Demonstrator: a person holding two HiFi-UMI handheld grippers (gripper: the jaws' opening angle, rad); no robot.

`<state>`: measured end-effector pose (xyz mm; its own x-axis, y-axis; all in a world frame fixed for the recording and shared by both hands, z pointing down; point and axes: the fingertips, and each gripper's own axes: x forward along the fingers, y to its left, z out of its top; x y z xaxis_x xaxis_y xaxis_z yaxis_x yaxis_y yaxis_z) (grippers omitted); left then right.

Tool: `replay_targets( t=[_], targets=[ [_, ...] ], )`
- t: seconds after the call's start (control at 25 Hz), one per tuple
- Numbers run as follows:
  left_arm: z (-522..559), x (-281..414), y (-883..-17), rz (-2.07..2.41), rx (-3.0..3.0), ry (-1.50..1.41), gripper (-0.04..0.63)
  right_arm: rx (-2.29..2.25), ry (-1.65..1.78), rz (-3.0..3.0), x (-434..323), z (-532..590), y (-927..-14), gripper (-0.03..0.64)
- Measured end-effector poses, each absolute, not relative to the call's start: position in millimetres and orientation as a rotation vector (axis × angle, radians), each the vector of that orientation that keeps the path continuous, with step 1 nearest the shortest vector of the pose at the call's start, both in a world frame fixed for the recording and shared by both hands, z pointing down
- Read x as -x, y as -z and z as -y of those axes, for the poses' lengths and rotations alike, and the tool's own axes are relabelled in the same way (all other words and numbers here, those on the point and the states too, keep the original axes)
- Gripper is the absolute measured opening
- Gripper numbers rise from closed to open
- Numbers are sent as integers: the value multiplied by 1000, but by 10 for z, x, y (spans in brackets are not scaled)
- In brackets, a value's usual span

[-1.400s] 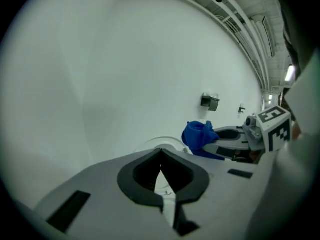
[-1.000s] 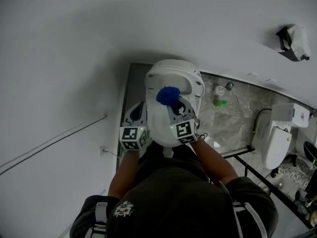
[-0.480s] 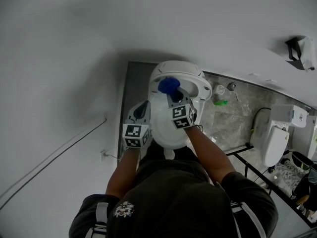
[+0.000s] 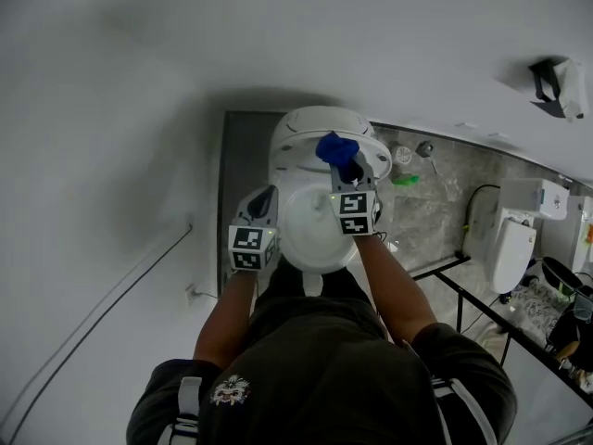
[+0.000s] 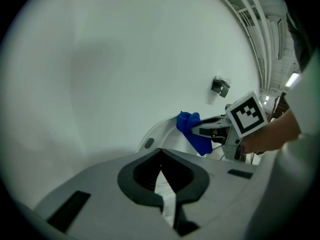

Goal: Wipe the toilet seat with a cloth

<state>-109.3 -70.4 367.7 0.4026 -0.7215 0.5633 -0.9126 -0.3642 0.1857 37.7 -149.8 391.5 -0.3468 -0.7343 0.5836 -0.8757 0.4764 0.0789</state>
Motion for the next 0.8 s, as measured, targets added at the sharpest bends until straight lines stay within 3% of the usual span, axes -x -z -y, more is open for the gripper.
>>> replay_targets(
  t=[0.8],
  targets=[
    [589, 725, -4097, 1241, -2203, -595, 9, -1422, -387, 1863, -1542, 1091, -4698, 81]
  ],
)
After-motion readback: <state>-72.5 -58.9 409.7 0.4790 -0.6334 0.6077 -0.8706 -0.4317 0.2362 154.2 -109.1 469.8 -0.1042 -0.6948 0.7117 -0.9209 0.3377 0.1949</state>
